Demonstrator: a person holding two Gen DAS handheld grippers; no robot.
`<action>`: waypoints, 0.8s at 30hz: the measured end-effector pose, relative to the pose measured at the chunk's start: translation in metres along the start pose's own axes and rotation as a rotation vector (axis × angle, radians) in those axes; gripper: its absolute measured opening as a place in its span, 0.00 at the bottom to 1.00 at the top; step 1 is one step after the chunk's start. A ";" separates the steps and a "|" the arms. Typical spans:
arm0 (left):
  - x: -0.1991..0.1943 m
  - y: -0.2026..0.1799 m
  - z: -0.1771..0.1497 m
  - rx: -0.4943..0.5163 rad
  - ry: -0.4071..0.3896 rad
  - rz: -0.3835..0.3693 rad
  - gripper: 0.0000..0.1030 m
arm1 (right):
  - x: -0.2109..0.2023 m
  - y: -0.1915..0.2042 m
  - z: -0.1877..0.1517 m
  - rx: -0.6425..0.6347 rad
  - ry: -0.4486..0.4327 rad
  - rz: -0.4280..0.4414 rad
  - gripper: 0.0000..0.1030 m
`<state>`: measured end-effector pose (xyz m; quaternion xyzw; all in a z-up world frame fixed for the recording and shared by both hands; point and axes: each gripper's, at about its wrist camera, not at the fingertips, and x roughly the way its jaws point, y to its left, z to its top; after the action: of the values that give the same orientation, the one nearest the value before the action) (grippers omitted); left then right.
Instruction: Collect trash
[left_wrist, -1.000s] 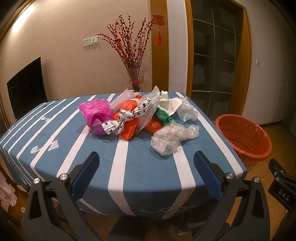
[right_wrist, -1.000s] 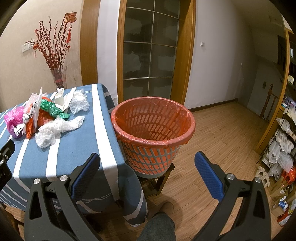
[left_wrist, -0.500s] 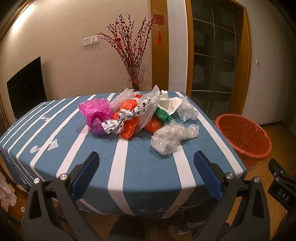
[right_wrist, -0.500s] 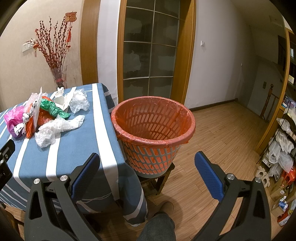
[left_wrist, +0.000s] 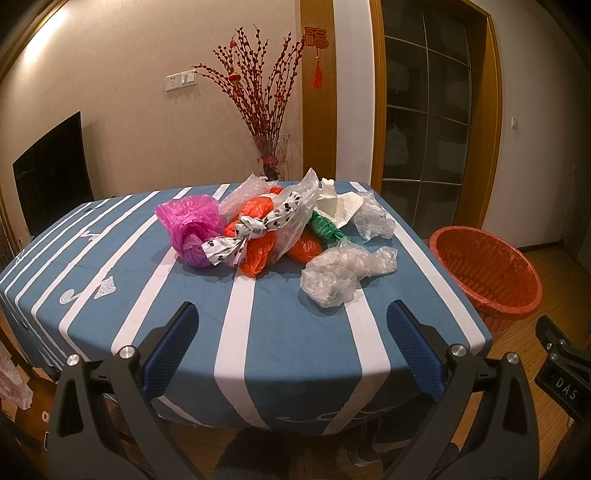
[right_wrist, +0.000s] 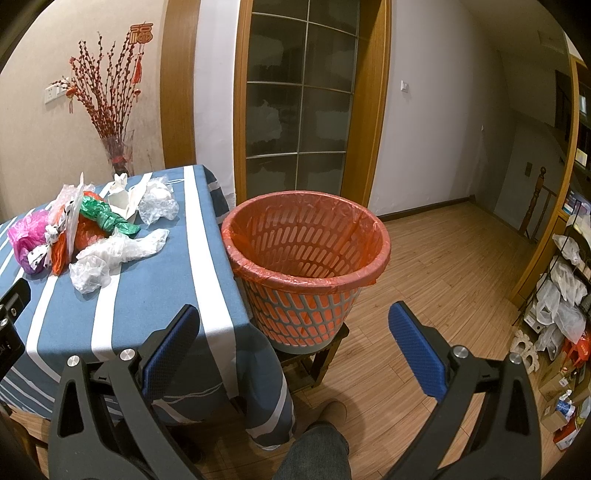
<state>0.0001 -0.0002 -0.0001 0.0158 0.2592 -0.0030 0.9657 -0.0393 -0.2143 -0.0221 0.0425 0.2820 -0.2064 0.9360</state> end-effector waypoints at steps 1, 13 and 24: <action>0.000 0.000 0.000 0.000 0.000 0.000 0.96 | 0.000 0.000 0.000 0.000 0.000 0.000 0.98; 0.002 0.000 -0.001 0.000 0.001 0.000 0.96 | 0.001 -0.001 0.000 0.000 0.000 0.000 0.98; 0.005 0.002 -0.003 -0.004 0.006 0.011 0.96 | 0.004 -0.001 0.001 0.000 0.001 0.000 0.98</action>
<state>0.0029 0.0022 -0.0052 0.0155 0.2621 0.0027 0.9649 -0.0364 -0.2167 -0.0233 0.0428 0.2824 -0.2062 0.9359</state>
